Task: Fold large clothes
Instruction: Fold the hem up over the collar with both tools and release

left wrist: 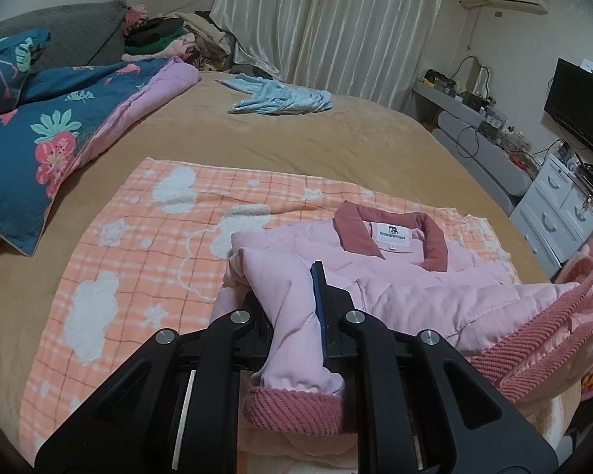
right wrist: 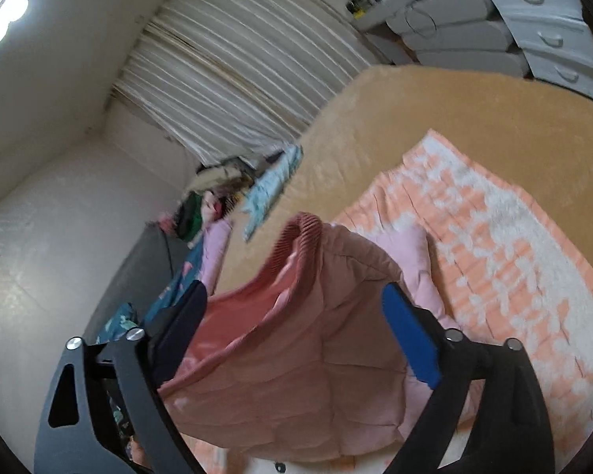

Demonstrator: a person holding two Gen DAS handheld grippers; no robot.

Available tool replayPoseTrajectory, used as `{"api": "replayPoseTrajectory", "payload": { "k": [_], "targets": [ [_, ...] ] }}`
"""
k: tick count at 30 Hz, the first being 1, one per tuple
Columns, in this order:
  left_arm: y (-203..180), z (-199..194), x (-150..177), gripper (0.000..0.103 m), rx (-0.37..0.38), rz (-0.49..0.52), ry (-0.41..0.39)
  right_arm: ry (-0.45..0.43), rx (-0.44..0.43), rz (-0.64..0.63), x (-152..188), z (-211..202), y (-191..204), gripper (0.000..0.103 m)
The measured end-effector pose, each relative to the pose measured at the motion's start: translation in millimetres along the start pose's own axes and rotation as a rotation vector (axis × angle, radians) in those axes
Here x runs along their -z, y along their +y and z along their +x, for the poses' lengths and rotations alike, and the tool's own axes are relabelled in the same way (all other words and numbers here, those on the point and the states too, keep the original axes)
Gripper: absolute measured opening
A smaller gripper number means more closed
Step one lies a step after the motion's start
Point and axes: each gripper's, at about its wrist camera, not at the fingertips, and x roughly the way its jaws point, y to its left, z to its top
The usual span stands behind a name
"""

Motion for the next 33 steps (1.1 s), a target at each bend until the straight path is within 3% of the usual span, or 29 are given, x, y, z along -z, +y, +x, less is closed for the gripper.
{"api": "replayPoseTrajectory", "payload": {
  "k": [3,5,9,14,17,19,20,22,24,30,33],
  "targets": [
    [-1.1,2.6,-1.3,0.007,0.0,0.0,0.003,-0.029,0.004,-0.046,7.2,-5.2,-6.3,0.097],
    [-0.9,2.7,-1.2,0.007,-0.001,0.003,0.003,-0.022,0.057,-0.097,15.0,-1.5,-11.1,0.098],
    [-1.2,7.0,-2.7,0.008,-0.005,0.005,0.006,0.057,0.217,-0.211,41.5,24.9,-24.5,0.098],
    [-2.7,19.6,-6.2,0.01,-0.013,0.001,0.012,0.141,0.279,-0.268,78.3,48.4,-38.6,0.098],
    [-5.8,21.5,-6.4,0.02,-0.005,-0.001,0.01,0.16,0.317,-0.295,93.9,56.5,-41.9,0.098],
    [-6.6,20.6,-6.5,0.04,0.014,-0.012,0.006,0.177,0.339,-0.313,102.2,62.8,-43.4,0.098],
    [-8.4,18.8,-7.1,0.044,0.015,-0.012,0.003,0.185,0.35,-0.321,105.7,65.2,-43.2,0.098],
    [-11.6,13.7,-8.2,0.065,0.036,-0.01,-0.003,0.19,0.35,-0.332,108.7,67.2,-40.4,0.098],
    [-17.2,6.0,-10.1,0.075,0.038,0.008,-0.023,0.186,0.356,-0.357,109.8,67.0,-35.5,0.098],
    [-38.6,-24.1,-9.8,0.094,0.017,0.111,-0.109,0.155,0.321,-0.36,110.3,53.7,-24.2,0.098],
    [-44.5,-37.7,-7.4,0.094,0.0,0.159,-0.157,0.148,0.28,-0.34,108.3,45.3,-21.5,0.098]
  ]
}}
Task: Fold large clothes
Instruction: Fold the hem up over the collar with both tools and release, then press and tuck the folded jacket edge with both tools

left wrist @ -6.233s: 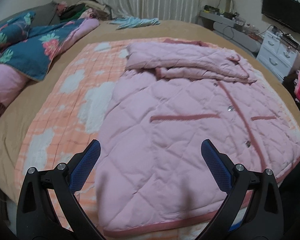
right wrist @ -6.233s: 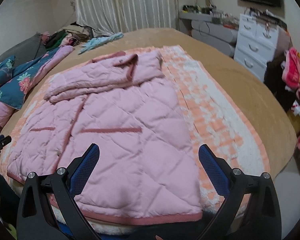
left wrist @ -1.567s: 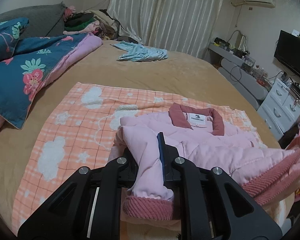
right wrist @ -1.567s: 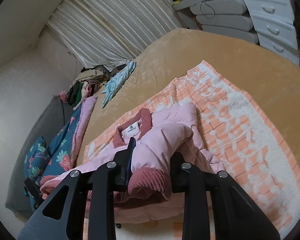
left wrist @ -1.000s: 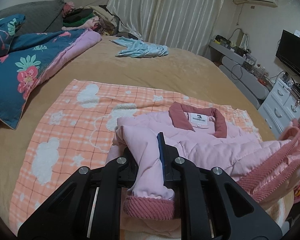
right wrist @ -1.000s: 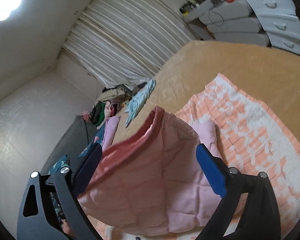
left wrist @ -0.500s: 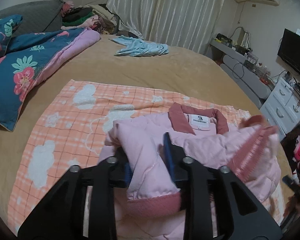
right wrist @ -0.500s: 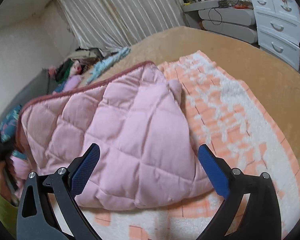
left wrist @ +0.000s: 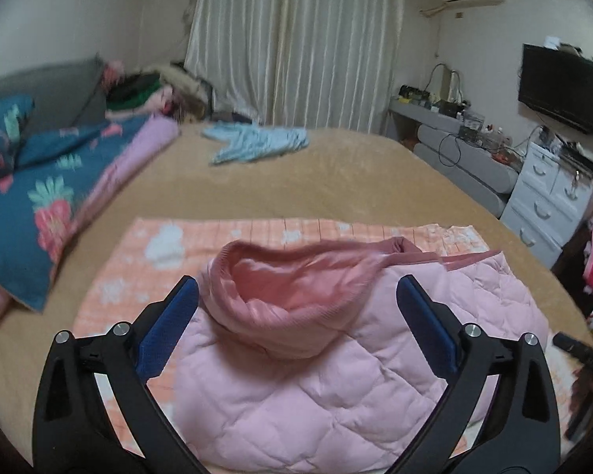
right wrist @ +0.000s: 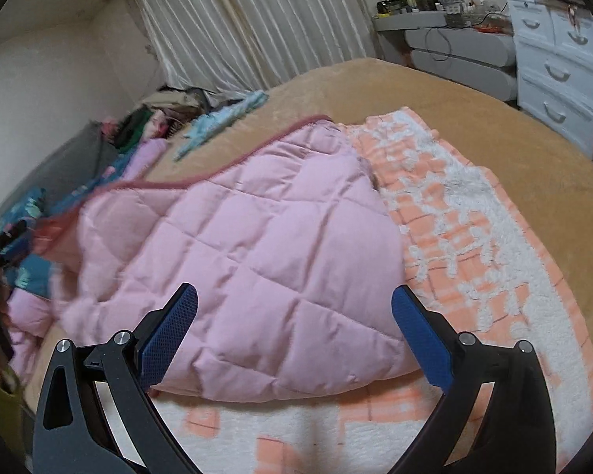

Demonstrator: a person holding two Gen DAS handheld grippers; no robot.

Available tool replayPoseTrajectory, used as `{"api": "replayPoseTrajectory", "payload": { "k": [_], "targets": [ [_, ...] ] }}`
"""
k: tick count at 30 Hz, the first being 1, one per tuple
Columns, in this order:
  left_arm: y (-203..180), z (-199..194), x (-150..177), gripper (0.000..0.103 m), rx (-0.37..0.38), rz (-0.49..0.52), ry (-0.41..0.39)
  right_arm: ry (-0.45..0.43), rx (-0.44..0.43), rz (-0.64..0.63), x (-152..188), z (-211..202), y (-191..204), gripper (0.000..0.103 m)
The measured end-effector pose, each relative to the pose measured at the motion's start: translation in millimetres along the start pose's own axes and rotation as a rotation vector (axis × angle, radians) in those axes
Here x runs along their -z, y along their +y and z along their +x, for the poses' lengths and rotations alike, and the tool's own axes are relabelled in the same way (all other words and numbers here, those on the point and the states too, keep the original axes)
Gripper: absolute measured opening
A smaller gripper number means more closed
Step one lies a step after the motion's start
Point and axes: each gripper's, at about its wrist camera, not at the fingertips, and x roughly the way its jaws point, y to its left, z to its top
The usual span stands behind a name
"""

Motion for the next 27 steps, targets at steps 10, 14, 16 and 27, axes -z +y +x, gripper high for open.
{"api": "replayPoseTrajectory", "payload": {
  "k": [10,14,16,27],
  "targets": [
    [12.2,-6.7,19.7,0.094,-0.042,0.024,0.036,0.007,0.068,-0.06,7.4,-13.1,4.6,0.098],
    [27.7,6.7,42.2,0.094,-0.045,0.011,0.087,-0.001,0.14,-0.102,9.2,-10.8,3.5,0.099],
    [39.2,17.0,56.3,0.094,-0.055,-0.006,0.124,-0.002,0.18,-0.126,8.8,-4.8,1.9,0.099],
    [105.0,68.9,145.7,0.094,0.064,-0.316,0.308,0.055,0.314,-0.223,5.5,58.1,-11.9,0.096]
  ]
}}
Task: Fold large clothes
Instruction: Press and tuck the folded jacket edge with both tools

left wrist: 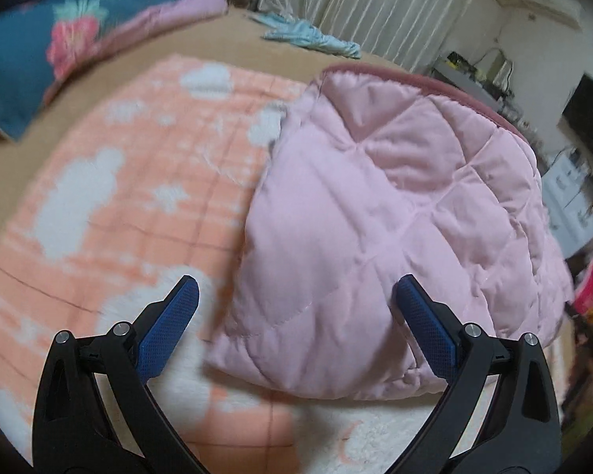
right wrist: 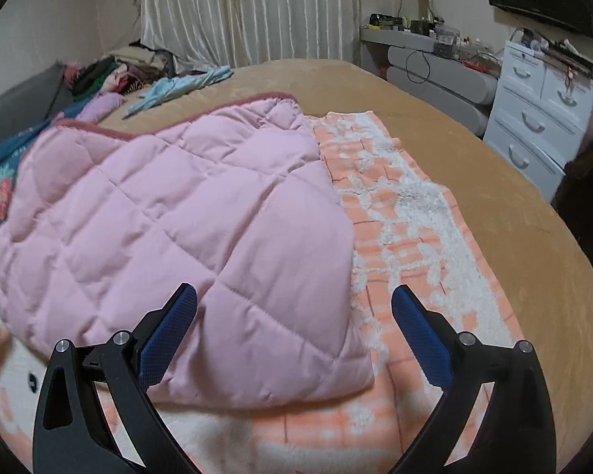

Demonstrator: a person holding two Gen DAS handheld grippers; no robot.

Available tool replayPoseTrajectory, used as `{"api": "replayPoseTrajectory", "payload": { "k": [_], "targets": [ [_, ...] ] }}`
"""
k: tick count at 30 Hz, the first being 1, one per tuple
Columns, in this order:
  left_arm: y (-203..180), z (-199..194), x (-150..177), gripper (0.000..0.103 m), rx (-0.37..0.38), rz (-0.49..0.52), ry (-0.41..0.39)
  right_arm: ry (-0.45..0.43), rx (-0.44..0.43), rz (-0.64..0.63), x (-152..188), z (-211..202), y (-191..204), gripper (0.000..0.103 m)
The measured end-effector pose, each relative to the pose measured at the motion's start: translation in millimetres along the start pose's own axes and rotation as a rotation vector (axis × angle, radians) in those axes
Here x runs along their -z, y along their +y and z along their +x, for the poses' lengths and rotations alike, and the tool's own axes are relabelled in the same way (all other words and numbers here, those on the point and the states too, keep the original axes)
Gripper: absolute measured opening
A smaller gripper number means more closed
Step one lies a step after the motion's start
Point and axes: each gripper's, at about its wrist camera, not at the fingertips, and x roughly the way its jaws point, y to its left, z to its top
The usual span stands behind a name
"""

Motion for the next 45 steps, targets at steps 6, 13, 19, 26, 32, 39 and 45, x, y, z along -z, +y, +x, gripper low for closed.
{"api": "replayPoseTrajectory", "payload": {
  "k": [6,13,19,26,32,39,45],
  "targets": [
    [-41.0,6.8,-12.6,0.017,-0.064,0.143,-0.028,0.001,-0.072,0.066,-15.9,15.5,0.4,0.032],
    [-60.6,14.5,-60.4,0.015,-0.123,0.164,-0.077,-0.047,0.015,0.062,-63.9,27.3,8.4,0.022],
    [-61.0,53.3,-70.8,0.015,-0.175,0.149,-0.023,0.03,0.079,0.093,-66.7,66.3,3.9,0.02],
    [-62.2,71.1,-66.1,0.016,-0.222,0.18,-0.01,0.066,0.083,0.099,-49.7,87.4,-3.7,0.02],
    [-59.0,52.2,-67.3,0.03,-0.224,0.171,-0.022,0.036,0.064,0.184,-44.7,58.2,-17.9,0.063],
    [-67.1,18.1,-57.5,0.066,-0.208,0.213,-0.041,-0.048,-0.032,0.218,-23.1,4.6,-15.2,0.097],
    [-73.5,-10.4,-38.8,0.083,-0.192,0.244,-0.053,-0.104,-0.087,0.216,-11.1,-37.0,-5.7,0.099]
  ]
}}
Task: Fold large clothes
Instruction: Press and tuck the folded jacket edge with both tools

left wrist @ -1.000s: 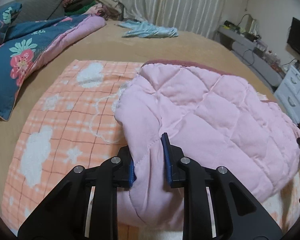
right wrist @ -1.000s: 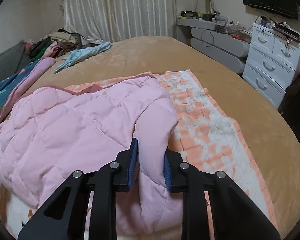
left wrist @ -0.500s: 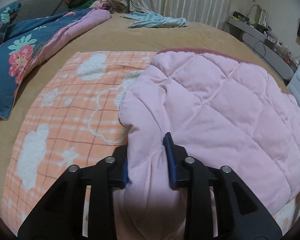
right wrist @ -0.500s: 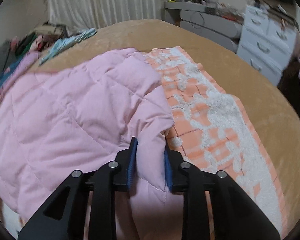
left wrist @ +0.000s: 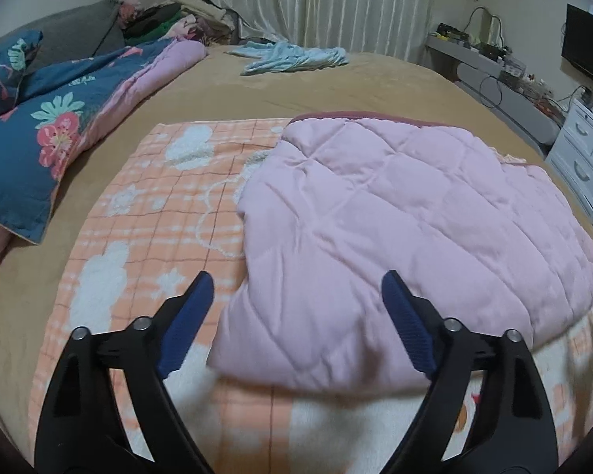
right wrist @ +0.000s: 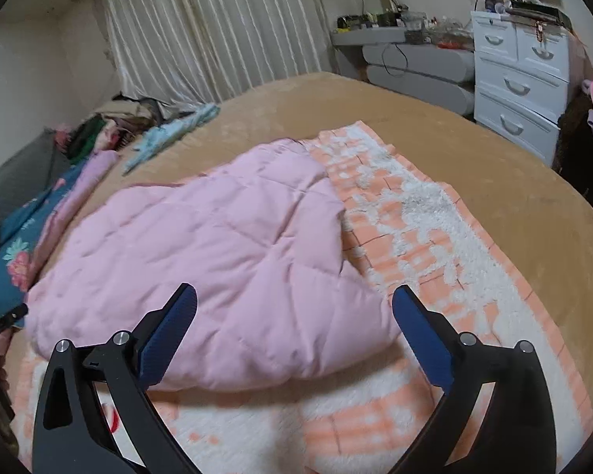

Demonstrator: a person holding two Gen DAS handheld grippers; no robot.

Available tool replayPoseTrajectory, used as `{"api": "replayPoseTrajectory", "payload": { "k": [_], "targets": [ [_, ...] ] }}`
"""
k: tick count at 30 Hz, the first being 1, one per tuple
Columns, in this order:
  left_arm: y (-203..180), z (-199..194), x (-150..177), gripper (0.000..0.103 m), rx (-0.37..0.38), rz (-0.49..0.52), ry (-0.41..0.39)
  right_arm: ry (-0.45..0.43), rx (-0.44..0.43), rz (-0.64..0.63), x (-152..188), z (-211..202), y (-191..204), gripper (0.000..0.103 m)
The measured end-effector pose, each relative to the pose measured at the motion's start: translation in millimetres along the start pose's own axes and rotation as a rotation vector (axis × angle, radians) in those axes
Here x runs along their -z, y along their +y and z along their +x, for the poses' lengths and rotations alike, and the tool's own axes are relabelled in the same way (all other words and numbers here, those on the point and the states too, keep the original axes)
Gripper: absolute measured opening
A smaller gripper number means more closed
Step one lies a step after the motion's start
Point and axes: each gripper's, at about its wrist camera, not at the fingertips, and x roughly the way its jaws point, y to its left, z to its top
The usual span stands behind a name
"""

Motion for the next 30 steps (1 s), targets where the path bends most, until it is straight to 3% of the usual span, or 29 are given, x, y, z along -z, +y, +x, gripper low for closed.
{"api": "replayPoseTrajectory", "payload": {
  "k": [4,23,30],
  "targets": [
    [-0.4,-15.0,14.6,0.092,-0.005,0.011,-0.004,-0.019,-0.009,-0.017,5.8,-20.1,9.9,0.099],
    [2.2,-57.1,64.7,0.093,0.002,-0.022,0.007,-0.015,-0.037,0.008,49.7,-69.1,14.0,0.099],
    [-14.4,-70.4,76.2,0.093,0.061,-0.018,0.008,-0.015,-0.035,-0.02,56.5,-76.8,21.2,0.099]
  ]
}}
